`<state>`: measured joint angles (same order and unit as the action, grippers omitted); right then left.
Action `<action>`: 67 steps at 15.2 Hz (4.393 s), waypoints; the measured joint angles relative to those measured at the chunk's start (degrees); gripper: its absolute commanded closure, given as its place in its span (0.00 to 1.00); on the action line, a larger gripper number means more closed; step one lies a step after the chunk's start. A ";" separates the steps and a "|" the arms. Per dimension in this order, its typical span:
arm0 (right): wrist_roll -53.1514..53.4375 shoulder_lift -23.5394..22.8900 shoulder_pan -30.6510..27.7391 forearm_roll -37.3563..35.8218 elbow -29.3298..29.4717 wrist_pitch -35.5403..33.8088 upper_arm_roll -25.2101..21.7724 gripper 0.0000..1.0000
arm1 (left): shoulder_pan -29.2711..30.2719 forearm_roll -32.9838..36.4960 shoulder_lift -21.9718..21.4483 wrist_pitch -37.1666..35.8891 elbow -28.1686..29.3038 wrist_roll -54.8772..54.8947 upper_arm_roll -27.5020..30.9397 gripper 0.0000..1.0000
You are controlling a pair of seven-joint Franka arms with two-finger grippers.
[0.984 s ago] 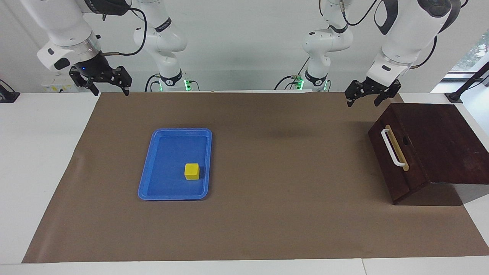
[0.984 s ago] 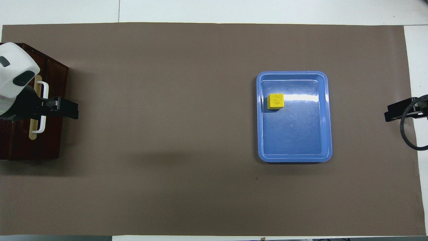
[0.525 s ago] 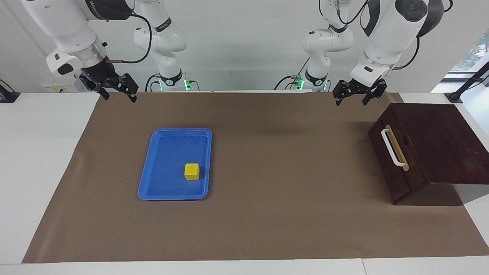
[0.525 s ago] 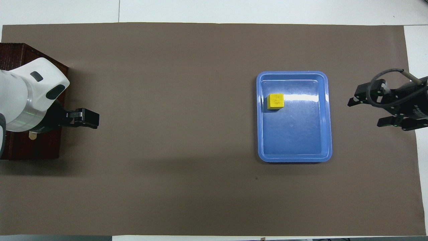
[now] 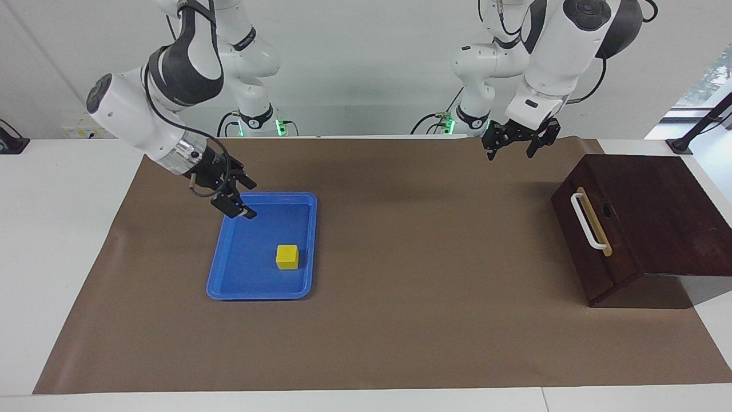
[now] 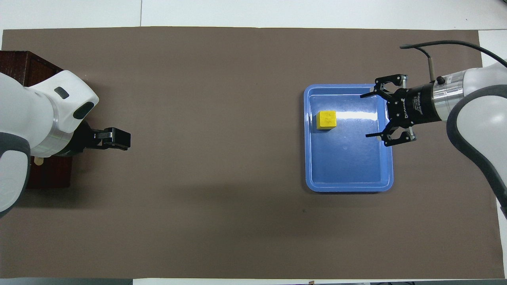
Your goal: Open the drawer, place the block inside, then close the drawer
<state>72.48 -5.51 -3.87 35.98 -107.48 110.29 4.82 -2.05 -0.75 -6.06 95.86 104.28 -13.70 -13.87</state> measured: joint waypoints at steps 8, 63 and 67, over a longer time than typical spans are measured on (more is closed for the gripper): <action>1.28 -8.00 0.18 6.24 -2.27 4.37 -0.11 0.00 | -0.68 16.50 2.02 8.65 8.24 0.00 0.05 0.00; -9.98 -18.70 2.29 7.84 7.04 1.92 -0.41 1.00 | -1.70 33.38 14.98 23.39 11.07 -5.72 0.89 0.00; -2.47 -16.39 2.38 4.96 14.52 -7.92 -0.38 1.00 | -2.01 26.31 14.99 19.42 6.43 -2.64 0.71 0.00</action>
<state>70.01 -21.90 -1.49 40.94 -92.95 102.37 4.44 -4.05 25.56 8.92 115.28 110.71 -16.34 -13.16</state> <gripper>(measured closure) 0.449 0.000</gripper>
